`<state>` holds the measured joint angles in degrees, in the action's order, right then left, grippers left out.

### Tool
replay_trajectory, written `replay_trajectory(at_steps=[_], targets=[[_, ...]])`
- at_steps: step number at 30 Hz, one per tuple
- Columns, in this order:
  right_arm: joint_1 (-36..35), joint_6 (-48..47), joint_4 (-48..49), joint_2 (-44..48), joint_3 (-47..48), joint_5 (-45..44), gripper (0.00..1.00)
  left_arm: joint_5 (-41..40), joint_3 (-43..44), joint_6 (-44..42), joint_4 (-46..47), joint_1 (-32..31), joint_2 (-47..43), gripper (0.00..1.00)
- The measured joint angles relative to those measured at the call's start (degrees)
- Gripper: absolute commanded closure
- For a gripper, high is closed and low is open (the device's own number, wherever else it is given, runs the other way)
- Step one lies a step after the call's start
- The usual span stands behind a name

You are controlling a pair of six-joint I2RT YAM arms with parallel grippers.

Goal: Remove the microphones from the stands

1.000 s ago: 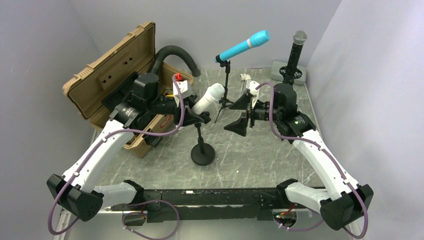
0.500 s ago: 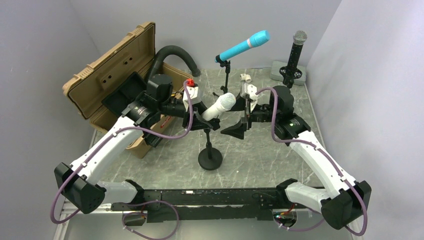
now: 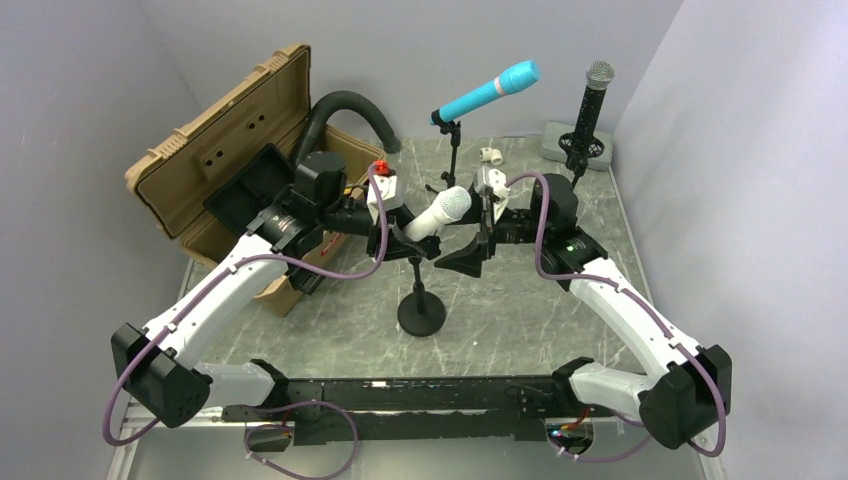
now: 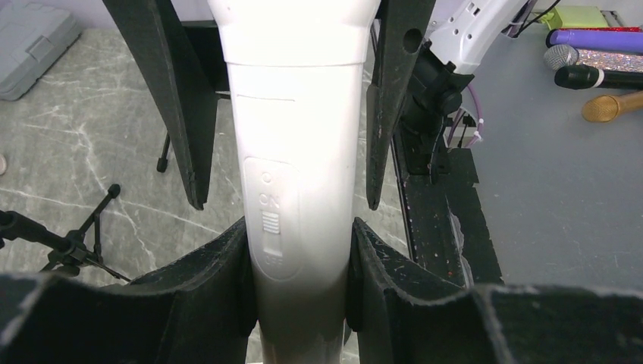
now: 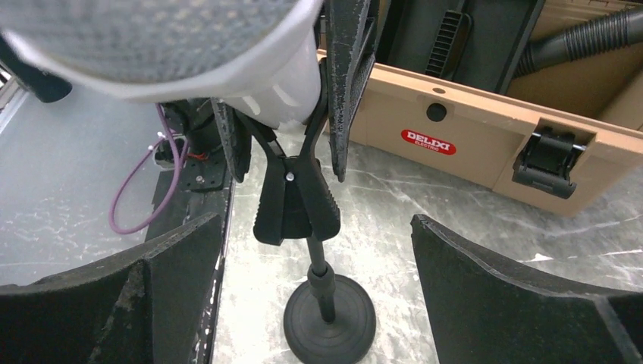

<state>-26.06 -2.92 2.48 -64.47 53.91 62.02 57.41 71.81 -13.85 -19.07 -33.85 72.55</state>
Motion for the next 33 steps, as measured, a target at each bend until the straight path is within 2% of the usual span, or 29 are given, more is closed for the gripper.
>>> replay_trajectory(at_steps=[13, 22, 27, 33], targets=[[-0.8, 2.1, 3.8, -1.6, 0.0, -0.1, 0.18, -0.3, -1.4, 1.7, 2.7, 0.0, -0.4, 1.0], [-1.4, 2.0, 4.6, -2.6, -0.7, -0.5, 0.17, -0.3, -2.3, 3.3, 4.9, 0.0, -0.5, 1.0], [-1.5, 2.0, 5.1, -2.8, -0.7, -0.7, 0.2, -0.3, -2.6, 4.1, 5.6, 0.0, -0.5, 1.0], [-1.5, 2.6, 6.5, -3.0, -1.4, -1.6, 0.29, -0.4, -3.5, 4.5, 6.4, 0.0, -1.3, 0.85]])
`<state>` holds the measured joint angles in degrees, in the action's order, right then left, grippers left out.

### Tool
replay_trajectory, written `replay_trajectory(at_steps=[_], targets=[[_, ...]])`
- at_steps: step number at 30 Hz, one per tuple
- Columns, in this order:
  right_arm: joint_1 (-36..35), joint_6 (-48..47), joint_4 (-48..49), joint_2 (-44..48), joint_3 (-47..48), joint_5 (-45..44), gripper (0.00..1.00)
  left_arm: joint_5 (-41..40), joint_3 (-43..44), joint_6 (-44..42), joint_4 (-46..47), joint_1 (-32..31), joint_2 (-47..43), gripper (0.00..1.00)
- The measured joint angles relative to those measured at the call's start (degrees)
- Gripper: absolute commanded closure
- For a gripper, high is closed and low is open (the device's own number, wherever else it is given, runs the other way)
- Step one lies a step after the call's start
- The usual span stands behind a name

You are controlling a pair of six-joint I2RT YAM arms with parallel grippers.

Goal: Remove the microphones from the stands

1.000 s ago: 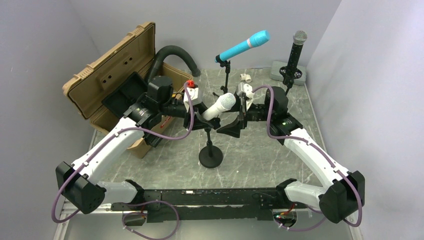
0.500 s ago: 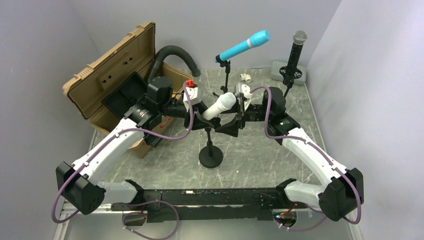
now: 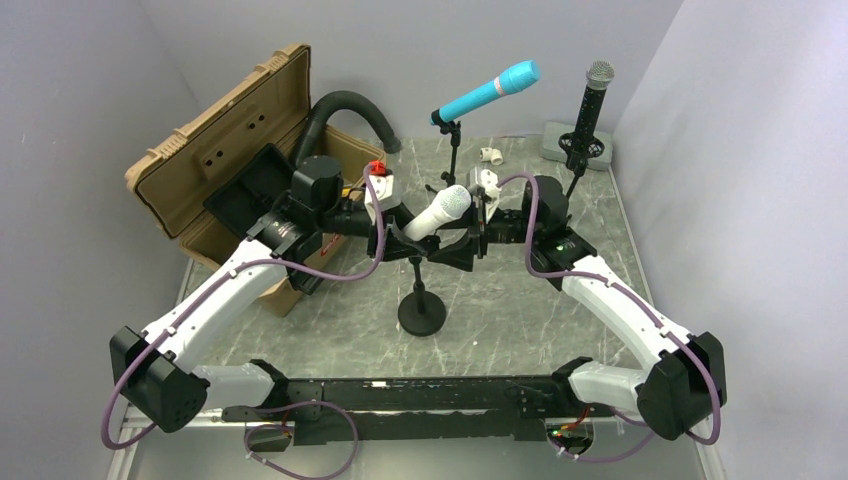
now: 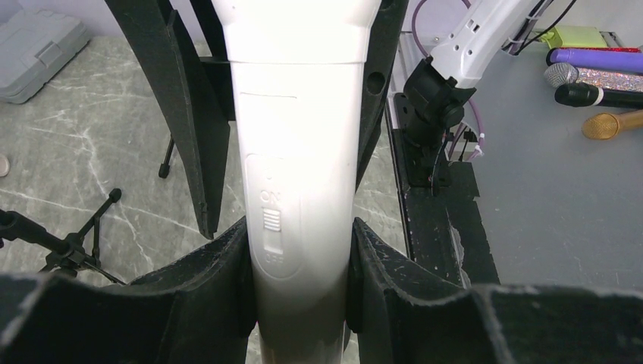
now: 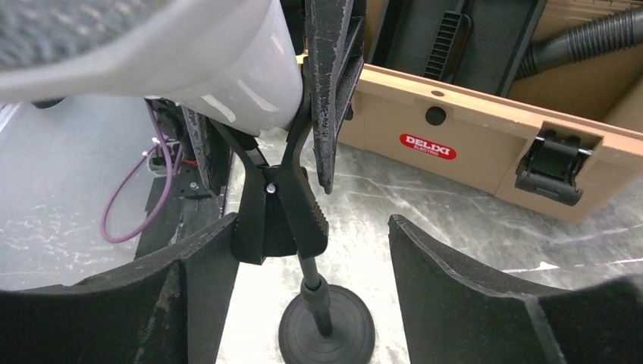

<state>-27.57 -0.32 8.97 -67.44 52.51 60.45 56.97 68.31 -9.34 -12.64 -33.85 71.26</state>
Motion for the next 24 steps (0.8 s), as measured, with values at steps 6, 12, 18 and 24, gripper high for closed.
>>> replay_trajectory(at_steps=[6, 12, 18, 24], targets=[[-0.2, 0.2, 0.7, 0.0, -0.5, -0.1, 0.34, -0.3, -0.6, 0.1, 0.7, 0.0, -0.5, 0.78], [-0.3, 0.4, 1.2, 0.0, -0.6, 0.0, 0.46, -1.2, -0.6, 0.2, 0.9, 0.1, -0.5, 0.74], [-0.3, 0.6, 1.2, 0.0, -0.6, 0.2, 0.48, -1.7, -0.6, 0.2, 1.0, 0.2, -0.6, 0.71], [-0.3, 0.4, 1.1, 0.1, -0.6, 0.2, 0.5, -2.1, -0.6, 0.2, 0.9, 0.2, -0.6, 0.5]])
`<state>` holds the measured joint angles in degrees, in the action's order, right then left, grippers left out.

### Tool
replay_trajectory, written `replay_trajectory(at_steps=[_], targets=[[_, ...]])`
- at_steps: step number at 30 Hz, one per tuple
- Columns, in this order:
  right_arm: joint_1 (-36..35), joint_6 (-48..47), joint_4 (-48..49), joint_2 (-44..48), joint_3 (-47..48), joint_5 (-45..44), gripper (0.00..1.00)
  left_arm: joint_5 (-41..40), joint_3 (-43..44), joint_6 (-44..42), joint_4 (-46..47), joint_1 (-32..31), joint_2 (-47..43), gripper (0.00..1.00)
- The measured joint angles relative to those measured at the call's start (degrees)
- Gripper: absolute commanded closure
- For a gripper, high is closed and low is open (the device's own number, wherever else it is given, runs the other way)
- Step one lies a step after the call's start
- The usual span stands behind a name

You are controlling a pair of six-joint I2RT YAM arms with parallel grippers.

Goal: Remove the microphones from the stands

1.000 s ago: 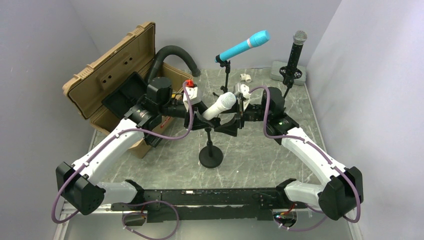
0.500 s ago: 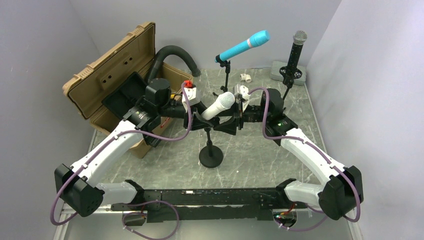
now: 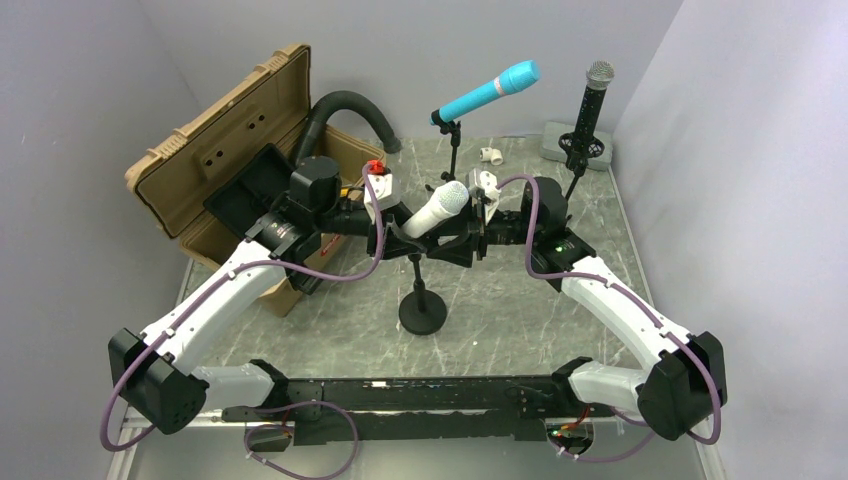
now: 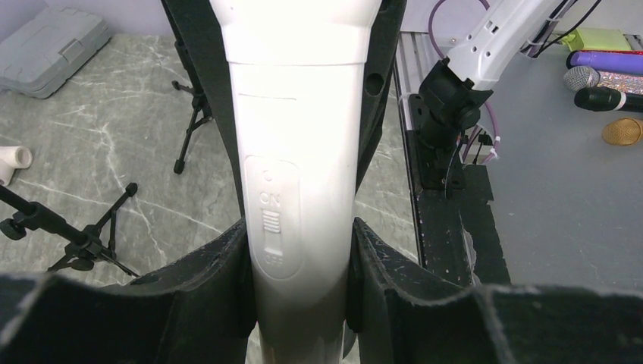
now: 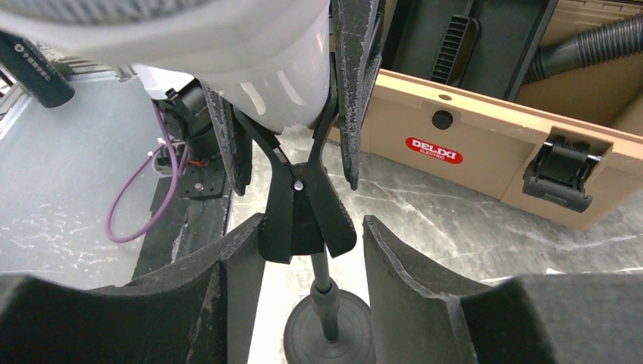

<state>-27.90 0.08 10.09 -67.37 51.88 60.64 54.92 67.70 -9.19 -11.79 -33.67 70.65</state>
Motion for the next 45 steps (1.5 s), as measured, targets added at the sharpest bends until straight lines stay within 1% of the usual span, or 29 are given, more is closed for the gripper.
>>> replay_trajectory(at_steps=[2, 5, 8, 11, 14, 21, 25, 31, 33, 40, 45], targets=[[0.0, -0.1, -0.1, 0.0, 0.0, 0.0, 0.5, -0.2, 0.0, -0.1, 0.0, 0.0, 0.0, 0.4], [0.0, -0.7, -0.2, 0.2, 0.0, -0.3, 0.51, -0.2, 0.3, 0.0, -0.2, -0.1, 0.0, 0.29], [0.0, -1.4, -0.3, 0.2, -0.1, -0.6, 0.51, -0.3, 1.7, 0.3, -0.5, -0.2, 0.0, 0.21], [0.1, -1.6, -0.6, 0.2, -0.2, -0.7, 0.52, -0.4, 3.5, 0.4, -0.7, -0.2, 0.0, 0.17], [0.1, -1.9, -0.6, 0.2, -0.3, -0.9, 0.52, -0.6, 4.8, 0.4, -1.0, -0.2, 0.0, 0.16], [0.1, -2.1, -0.6, 0.3, -0.8, -1.6, 0.52, -2.5, 7.1, 0.5, -2.8, -0.4, 0.2, 0.22], [0.1, -2.3, -0.7, 0.3, -0.9, -1.8, 0.52, -4.8, 9.5, 0.5, -3.5, -1.5, 0.8, 0.23], [0.1, -2.6, -0.9, 0.3, -0.9, -1.9, 0.52, -8.7, 11.4, 1.4, -4.4, -3.8, 1.6, 0.3], [0.2, -2.7, -1.0, 0.3, -0.9, -2.0, 0.52, -10.4, 11.4, 1.8, -5.1, -4.3, 1.6, 0.33], [0.4, -2.7, -1.0, 0.3, -0.9, -2.1, 0.52, -16.1, 11.4, 4.7, -5.7, -5.4, 1.6, 0.49], [0.7, -2.7, -1.3, 0.3, -0.9, -2.6, 0.52, -18.5, 11.4, 6.9, -5.7, -6.3, 2.3, 0.54]])
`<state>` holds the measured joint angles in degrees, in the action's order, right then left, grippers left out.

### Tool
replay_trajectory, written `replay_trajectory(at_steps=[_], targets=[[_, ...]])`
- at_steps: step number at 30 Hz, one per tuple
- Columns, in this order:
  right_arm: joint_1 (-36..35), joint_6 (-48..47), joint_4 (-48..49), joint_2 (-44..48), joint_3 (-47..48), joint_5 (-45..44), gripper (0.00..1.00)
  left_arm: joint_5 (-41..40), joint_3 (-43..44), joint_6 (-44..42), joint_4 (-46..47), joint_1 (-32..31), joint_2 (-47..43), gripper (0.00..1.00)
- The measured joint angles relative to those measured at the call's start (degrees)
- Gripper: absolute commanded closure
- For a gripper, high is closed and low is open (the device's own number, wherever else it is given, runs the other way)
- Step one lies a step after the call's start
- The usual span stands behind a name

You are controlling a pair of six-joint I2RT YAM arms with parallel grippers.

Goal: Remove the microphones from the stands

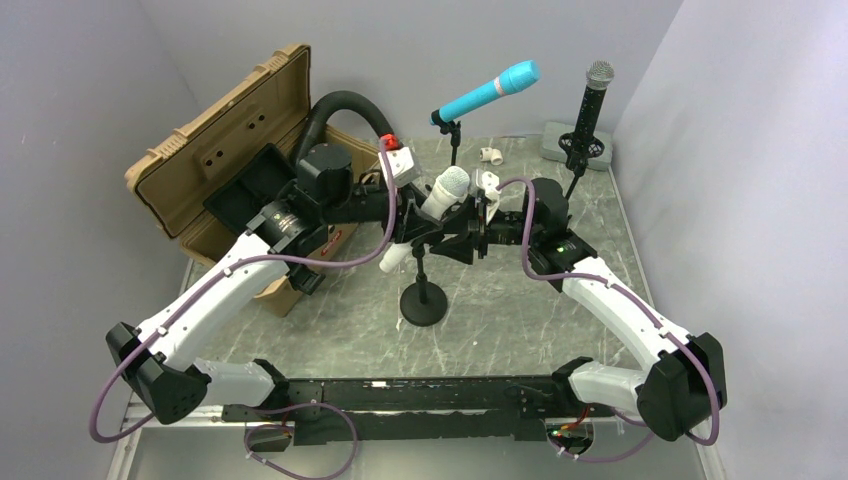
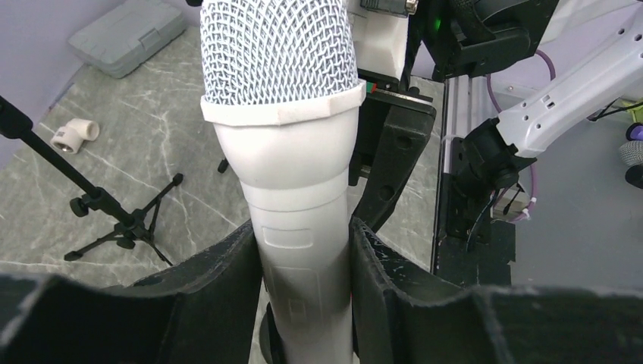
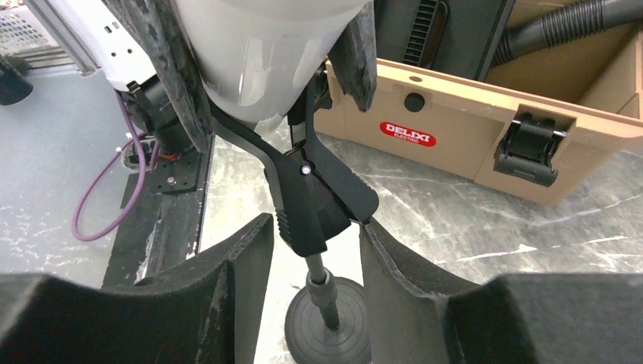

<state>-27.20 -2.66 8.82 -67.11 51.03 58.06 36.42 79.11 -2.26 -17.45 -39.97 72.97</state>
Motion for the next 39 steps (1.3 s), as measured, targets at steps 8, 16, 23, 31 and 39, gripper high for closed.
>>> replay_trajectory(at_steps=[8, 16, 23, 31, 39], targets=[[0.3, -0.3, -0.3, 0.0, 0.0, -0.1, 0.51, -0.8, 0.3, 1.8, -0.3, -0.5, 0.7, 0.79], [0.5, -0.9, -0.9, 0.0, 0.0, -0.1, 0.21, -0.2, 0.7, 0.9, -1.2, -0.6, 0.7, 1.0], [0.9, -1.9, -2.8, 0.9, 0.0, 0.5, 0.09, 6.3, 1.9, -4.2, -4.7, -0.6, 0.7, 1.0], [1.0, -2.1, -2.8, 1.6, 0.0, 3.2, 0.11, 15.0, 1.9, -10.3, -6.4, -0.4, 0.7, 1.0], [1.0, -1.4, -2.7, 1.5, 0.0, 5.6, 0.29, 17.0, 2.3, -12.0, -7.0, -0.3, 1.0, 1.0]])
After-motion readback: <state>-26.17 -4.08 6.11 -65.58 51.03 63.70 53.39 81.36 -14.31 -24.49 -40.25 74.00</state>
